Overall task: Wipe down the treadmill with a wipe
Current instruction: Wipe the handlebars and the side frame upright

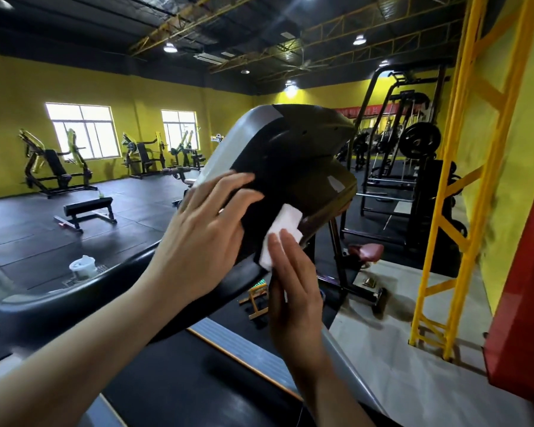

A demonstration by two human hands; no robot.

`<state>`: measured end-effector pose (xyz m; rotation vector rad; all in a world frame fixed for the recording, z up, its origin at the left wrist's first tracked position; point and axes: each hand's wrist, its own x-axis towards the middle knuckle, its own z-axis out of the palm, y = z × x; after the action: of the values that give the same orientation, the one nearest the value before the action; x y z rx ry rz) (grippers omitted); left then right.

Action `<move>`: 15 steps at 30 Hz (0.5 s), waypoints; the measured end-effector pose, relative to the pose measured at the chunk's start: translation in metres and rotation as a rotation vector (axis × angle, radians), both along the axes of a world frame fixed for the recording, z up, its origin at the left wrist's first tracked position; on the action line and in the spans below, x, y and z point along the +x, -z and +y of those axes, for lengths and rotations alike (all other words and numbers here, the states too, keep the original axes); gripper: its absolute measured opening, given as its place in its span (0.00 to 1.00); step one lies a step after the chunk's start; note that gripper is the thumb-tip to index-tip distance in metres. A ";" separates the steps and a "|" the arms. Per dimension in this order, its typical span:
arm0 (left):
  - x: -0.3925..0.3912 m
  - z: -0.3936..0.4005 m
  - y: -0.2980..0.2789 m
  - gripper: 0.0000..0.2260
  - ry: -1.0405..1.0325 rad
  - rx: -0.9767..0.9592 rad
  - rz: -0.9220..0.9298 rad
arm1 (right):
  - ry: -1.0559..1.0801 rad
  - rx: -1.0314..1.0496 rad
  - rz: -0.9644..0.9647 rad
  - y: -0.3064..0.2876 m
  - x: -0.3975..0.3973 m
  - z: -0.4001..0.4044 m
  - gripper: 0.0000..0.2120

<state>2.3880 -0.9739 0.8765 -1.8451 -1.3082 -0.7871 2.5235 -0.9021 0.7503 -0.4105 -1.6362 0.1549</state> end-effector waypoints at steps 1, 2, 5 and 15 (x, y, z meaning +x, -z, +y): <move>-0.010 -0.012 0.009 0.17 -0.019 -0.009 -0.038 | -0.016 0.052 -0.066 -0.008 0.001 -0.005 0.22; -0.021 -0.024 0.017 0.17 -0.036 -0.017 -0.076 | -0.013 0.088 -0.130 -0.017 0.000 -0.009 0.21; -0.054 -0.051 0.037 0.18 -0.069 -0.048 -0.176 | 0.094 -0.006 -0.208 -0.049 -0.005 -0.005 0.21; -0.094 -0.064 0.080 0.23 0.000 -0.007 -0.284 | 0.228 -0.098 -0.364 -0.100 -0.039 -0.043 0.20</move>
<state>2.2943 -1.0376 0.7964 -1.7858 -1.4862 -1.0765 2.4848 -0.9455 0.8507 -0.7292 -1.9274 -0.0132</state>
